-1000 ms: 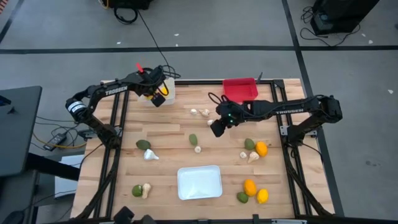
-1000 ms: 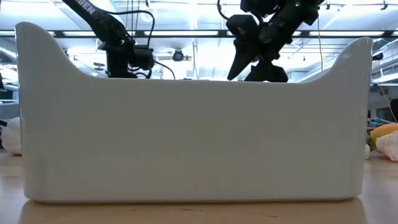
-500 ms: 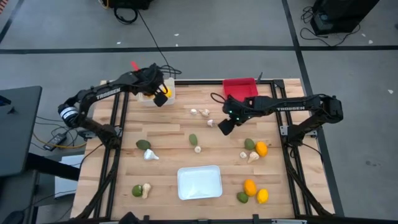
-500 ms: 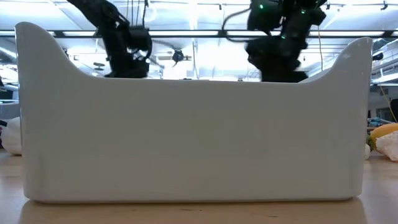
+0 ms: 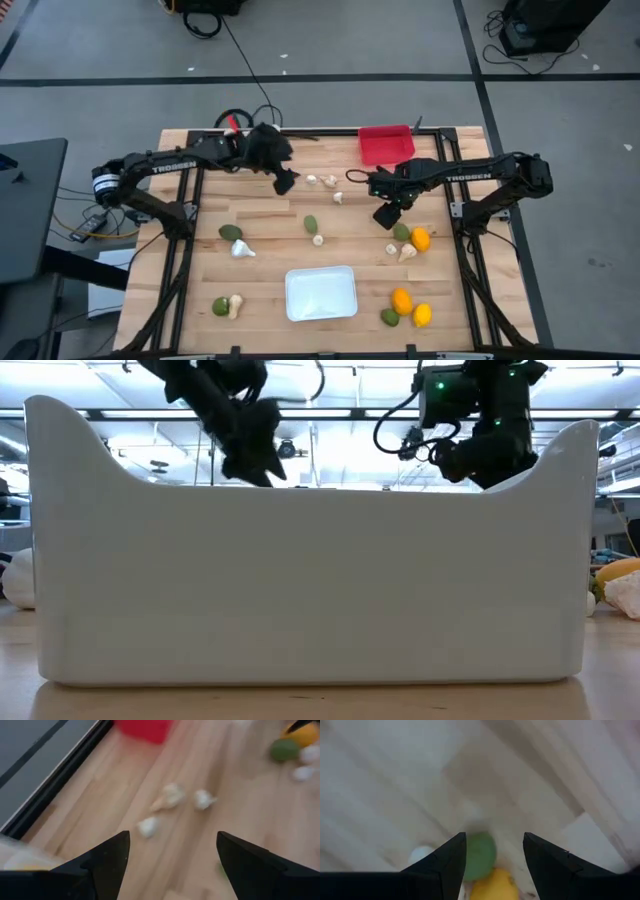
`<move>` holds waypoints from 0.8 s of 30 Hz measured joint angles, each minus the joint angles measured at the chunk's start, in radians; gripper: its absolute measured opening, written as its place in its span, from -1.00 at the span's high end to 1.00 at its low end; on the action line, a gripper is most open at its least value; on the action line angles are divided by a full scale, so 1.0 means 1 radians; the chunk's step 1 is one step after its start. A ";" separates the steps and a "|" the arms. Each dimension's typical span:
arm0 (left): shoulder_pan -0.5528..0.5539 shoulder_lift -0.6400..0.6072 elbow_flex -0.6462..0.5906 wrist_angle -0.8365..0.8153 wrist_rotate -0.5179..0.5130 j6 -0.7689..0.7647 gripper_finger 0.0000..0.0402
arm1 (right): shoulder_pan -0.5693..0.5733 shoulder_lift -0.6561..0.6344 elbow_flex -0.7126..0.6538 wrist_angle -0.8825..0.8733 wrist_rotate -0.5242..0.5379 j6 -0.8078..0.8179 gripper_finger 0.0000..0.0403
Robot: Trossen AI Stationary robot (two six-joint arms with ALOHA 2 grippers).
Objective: Sort produce into baskets
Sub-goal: Put the yellow lemon into the top white bin
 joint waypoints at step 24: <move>-0.119 0.001 0.000 0.004 -0.049 -0.089 -0.51 | 0.301 0.000 -0.141 -0.146 -0.033 0.480 -0.11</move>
